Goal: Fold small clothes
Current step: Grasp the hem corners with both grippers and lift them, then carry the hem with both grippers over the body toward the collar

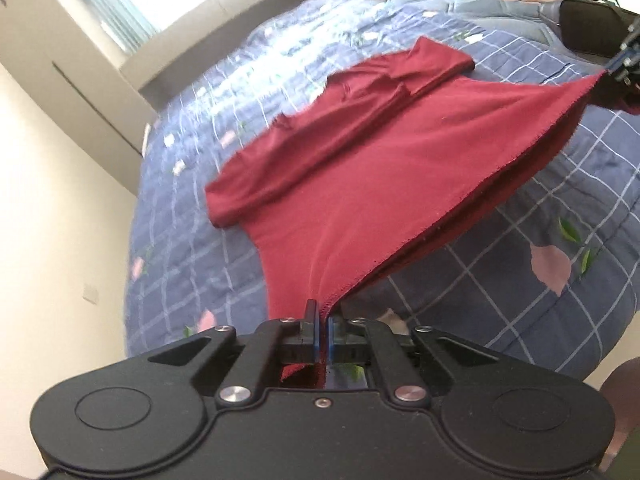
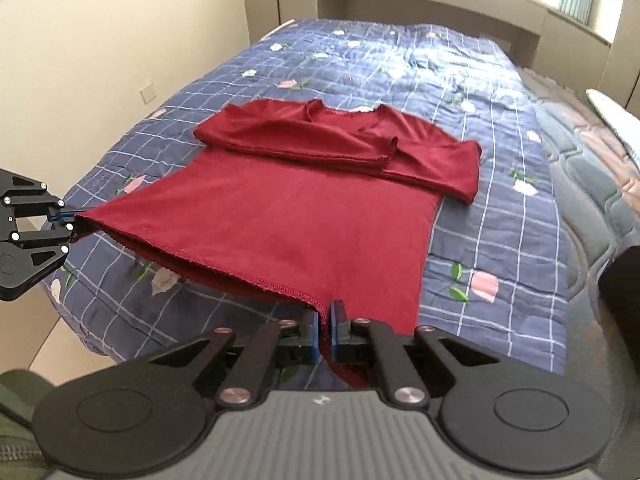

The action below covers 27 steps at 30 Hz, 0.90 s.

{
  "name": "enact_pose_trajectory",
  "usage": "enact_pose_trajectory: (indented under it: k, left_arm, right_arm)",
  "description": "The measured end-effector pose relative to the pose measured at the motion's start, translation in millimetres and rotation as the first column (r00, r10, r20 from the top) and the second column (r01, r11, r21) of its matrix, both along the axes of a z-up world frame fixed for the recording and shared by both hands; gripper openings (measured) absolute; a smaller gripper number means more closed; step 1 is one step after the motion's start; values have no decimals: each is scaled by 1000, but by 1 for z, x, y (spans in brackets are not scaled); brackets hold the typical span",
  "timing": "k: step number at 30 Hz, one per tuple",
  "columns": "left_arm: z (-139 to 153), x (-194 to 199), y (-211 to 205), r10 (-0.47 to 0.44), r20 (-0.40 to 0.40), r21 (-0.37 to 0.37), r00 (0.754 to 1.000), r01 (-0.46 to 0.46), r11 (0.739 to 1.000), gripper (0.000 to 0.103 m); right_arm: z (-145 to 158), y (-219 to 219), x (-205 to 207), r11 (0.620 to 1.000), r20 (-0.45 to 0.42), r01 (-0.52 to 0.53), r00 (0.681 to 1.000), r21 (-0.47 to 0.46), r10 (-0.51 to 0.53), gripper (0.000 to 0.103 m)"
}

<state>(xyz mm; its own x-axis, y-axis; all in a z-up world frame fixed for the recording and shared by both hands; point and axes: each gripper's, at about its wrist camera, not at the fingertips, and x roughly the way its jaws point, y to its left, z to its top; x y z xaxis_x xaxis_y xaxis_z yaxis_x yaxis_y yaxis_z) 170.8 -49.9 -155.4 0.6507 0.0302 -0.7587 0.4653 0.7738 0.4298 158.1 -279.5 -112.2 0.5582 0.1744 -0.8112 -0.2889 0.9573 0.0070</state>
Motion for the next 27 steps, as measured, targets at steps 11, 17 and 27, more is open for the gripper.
enact_pose_trajectory:
  k: [11, 17, 27]
  left_arm:
    - [27, -46, 15, -31, -43, -52, 999, 28, 998, 3]
    - [37, -72, 18, 0, -85, -90, 996, -8, 996, 3]
    - [48, -55, 17, 46, -117, -87, 992, -56, 995, 4]
  right_arm:
    - [25, 9, -40, 995, -37, -96, 995, -39, 95, 6]
    - [26, 1, -56, 997, -78, -78, 994, 0, 78, 6]
    - [30, -10, -39, 998, -62, -4, 998, 55, 8, 6]
